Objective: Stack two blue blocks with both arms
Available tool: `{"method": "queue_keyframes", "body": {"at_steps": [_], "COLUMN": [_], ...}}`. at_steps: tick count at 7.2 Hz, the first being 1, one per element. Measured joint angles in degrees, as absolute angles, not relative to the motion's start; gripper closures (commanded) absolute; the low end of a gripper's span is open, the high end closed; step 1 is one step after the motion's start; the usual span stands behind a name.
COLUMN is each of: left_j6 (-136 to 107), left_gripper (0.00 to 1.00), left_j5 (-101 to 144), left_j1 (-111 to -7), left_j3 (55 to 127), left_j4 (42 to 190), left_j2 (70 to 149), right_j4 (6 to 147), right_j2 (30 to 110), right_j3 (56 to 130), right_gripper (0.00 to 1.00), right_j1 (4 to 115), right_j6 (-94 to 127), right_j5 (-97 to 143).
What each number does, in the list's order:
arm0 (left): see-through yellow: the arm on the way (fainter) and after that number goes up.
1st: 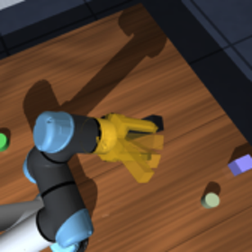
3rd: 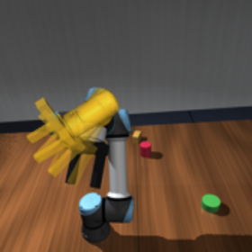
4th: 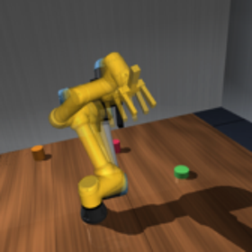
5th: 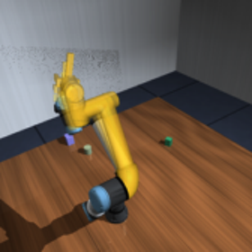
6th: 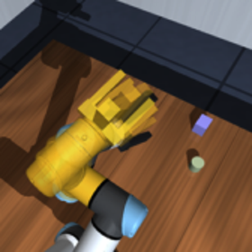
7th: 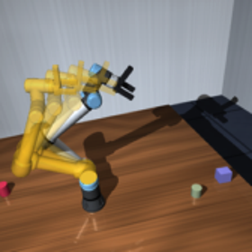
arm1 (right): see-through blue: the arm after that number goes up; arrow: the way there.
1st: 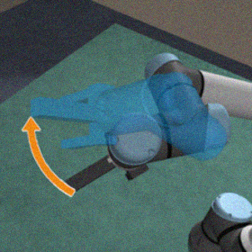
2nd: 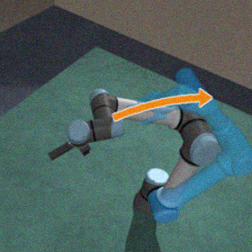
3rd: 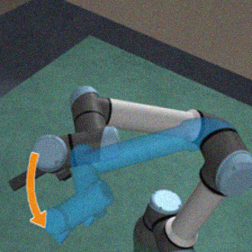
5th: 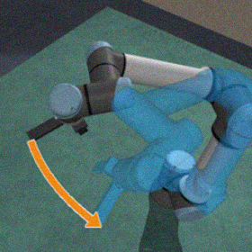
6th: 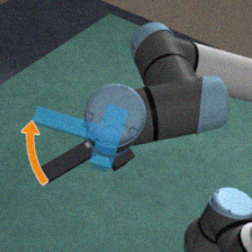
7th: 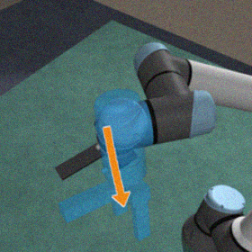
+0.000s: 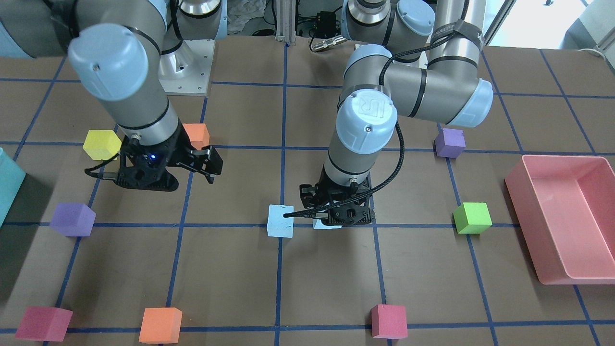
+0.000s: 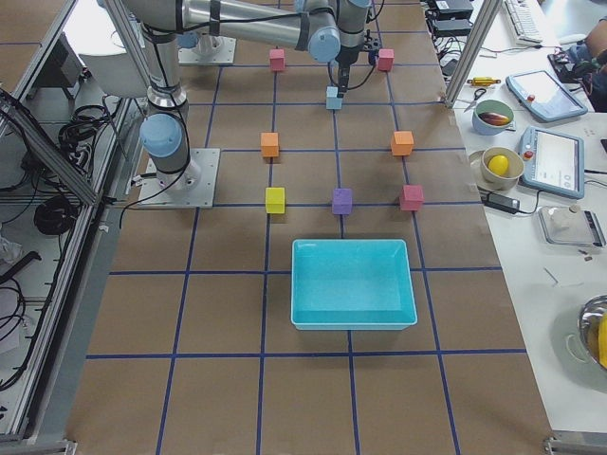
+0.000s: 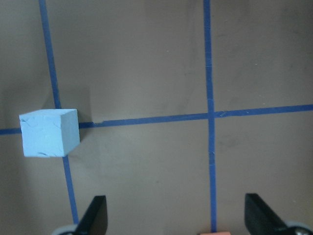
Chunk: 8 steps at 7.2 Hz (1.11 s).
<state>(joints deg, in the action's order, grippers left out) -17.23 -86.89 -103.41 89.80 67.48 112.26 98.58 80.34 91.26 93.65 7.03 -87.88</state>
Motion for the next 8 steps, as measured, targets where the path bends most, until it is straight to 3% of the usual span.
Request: {"method": "queue_keyframes", "body": {"at_steps": [6, 8], "left_j6": [-23.78, -24.4], "left_gripper": [1.0, 0.27], "left_j5": [-86.83, -86.76], "left_j1": [-110.49, -110.81], "left_j3": [87.95, 88.18], "left_j4": [64.05, 63.92], "left_j2": [118.02, 118.56], "right_j4": [92.88, 92.76], "right_j2": [87.1, 87.74], "right_j3": [91.12, 91.24], "right_gripper": [0.0, 0.0], "right_j1": [89.56, 89.39], "right_j6": [1.18, 0.99], "right_j5": [-88.98, -89.28]}}
